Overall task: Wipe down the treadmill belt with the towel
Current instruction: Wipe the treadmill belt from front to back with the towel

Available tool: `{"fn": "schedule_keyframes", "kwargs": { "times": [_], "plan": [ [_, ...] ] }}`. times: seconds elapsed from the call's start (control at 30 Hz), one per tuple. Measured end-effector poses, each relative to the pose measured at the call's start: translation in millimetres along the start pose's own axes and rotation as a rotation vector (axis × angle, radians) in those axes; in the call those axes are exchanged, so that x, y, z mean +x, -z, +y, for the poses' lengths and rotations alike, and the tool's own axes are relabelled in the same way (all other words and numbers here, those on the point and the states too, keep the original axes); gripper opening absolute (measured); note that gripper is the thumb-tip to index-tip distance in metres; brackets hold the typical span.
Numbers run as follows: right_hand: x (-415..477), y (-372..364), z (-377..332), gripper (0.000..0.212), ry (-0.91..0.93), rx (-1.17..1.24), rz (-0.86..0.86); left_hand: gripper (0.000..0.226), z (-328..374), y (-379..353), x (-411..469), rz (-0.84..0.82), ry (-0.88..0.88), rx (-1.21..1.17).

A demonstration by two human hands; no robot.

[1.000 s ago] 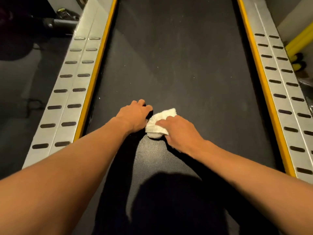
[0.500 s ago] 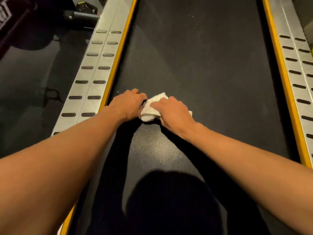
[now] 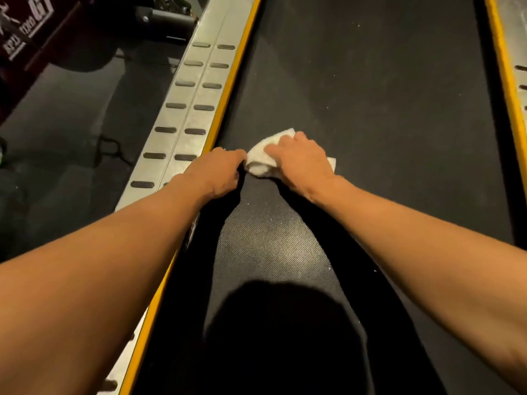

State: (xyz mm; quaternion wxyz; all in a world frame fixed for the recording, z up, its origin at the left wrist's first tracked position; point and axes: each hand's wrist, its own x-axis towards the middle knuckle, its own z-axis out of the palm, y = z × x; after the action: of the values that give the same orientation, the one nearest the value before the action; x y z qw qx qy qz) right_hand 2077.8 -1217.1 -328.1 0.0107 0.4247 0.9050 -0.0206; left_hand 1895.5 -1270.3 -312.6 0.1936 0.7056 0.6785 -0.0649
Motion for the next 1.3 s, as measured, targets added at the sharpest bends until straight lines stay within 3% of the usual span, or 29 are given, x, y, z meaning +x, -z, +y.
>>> {"fn": "schedule_keyframes", "kwargs": {
  "times": [0.13, 0.27, 0.33, 0.47, 0.6, 0.7, 0.83, 0.97, 1.1, 1.3],
  "plan": [
    [11.8, 0.9, -15.9, 0.031, -0.097, 0.052, -0.019, 0.044, -7.6, 8.1, 0.6, 0.031, 0.019, -0.016],
    [-44.2, -7.7, -74.8, 0.037, 0.227, 0.226, -0.012, 0.044, -14.3, 8.3, -5.5, 0.069, 0.04, -0.056],
    [-45.9, -0.3, -74.7, 0.042, 0.272, 0.196, -0.038, 0.039, -17.1, 3.4, -7.6, 0.087, 0.026, -0.092],
    [12.3, 10.0, -34.4, 0.027, 0.028, -0.014, 0.097, 0.029, -18.8, -1.0, -6.4, 0.127, 0.037, -0.201],
    [32.7, -2.8, -42.1, 0.032, -0.08, 0.065, 0.001, 0.038, -21.1, 1.7, -7.0, 0.187, 0.123, -0.28],
    [-10.3, -15.5, -81.3, 0.035, 0.102, 0.166, -0.013, 0.03, -23.6, 1.7, -11.5, 0.225, 0.126, -0.317],
    [-62.5, -5.3, -111.4, 0.04, 0.498, 0.238, -0.134, 0.029, -25.4, -1.2, -19.2, 0.232, 0.127, -0.318],
    [-17.3, 19.3, -72.6, 0.025, 0.312, 0.218, -0.013, 0.028, -25.0, 0.1, -19.8, 0.214, 0.126, -0.334],
    [11.3, 5.0, -32.6, 0.022, 0.074, 0.217, -0.052, 0.031, -27.6, 4.8, -18.6, 0.224, 0.208, -0.365],
    [-29.3, -16.1, -61.0, 0.038, 0.152, 0.292, -0.113, 0.027, -18.2, 7.7, -28.1, 0.071, 0.167, -0.316]
  ]
}}
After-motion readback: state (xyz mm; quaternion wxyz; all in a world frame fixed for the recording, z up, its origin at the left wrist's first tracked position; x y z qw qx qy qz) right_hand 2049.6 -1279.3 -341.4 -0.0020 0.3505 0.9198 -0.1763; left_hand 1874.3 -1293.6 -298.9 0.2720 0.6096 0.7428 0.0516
